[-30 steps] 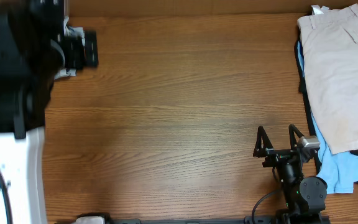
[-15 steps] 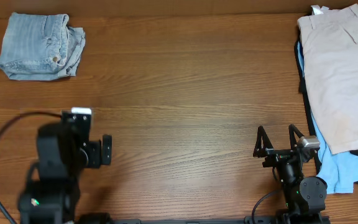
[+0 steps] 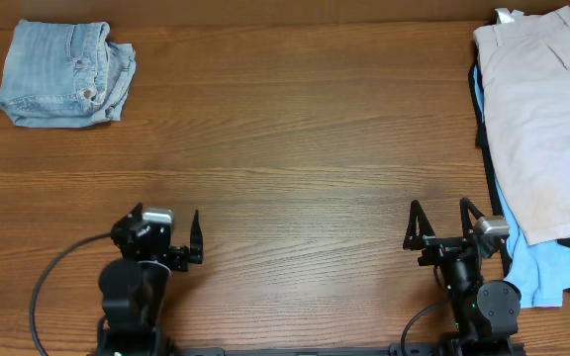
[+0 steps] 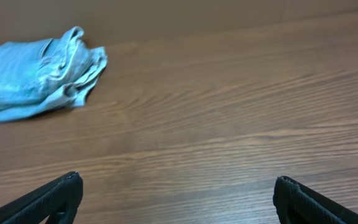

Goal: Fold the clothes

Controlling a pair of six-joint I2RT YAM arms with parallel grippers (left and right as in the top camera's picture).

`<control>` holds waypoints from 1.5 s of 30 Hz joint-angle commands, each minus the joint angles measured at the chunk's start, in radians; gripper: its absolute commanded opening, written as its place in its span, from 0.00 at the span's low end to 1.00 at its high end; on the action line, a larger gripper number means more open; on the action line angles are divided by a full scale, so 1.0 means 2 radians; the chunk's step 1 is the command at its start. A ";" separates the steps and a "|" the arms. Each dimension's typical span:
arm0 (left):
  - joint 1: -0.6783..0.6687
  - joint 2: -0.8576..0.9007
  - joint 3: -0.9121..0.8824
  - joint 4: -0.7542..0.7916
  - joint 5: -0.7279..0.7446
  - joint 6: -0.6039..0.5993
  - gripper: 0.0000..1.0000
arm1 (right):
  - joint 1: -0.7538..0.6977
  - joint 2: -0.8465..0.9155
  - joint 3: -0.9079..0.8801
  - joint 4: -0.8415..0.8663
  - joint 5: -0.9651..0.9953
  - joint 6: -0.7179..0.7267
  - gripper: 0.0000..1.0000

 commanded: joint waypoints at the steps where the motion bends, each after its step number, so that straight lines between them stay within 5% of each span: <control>1: 0.003 -0.034 -0.032 0.029 0.031 0.007 1.00 | 0.002 -0.006 -0.005 0.003 0.004 0.000 1.00; 13: 0.001 -0.153 -0.055 0.020 0.031 0.007 1.00 | 0.002 -0.006 -0.005 0.003 0.004 0.000 1.00; 45: 0.001 -0.151 -0.055 0.021 0.029 0.007 1.00 | 0.002 -0.006 -0.005 0.003 0.004 0.000 1.00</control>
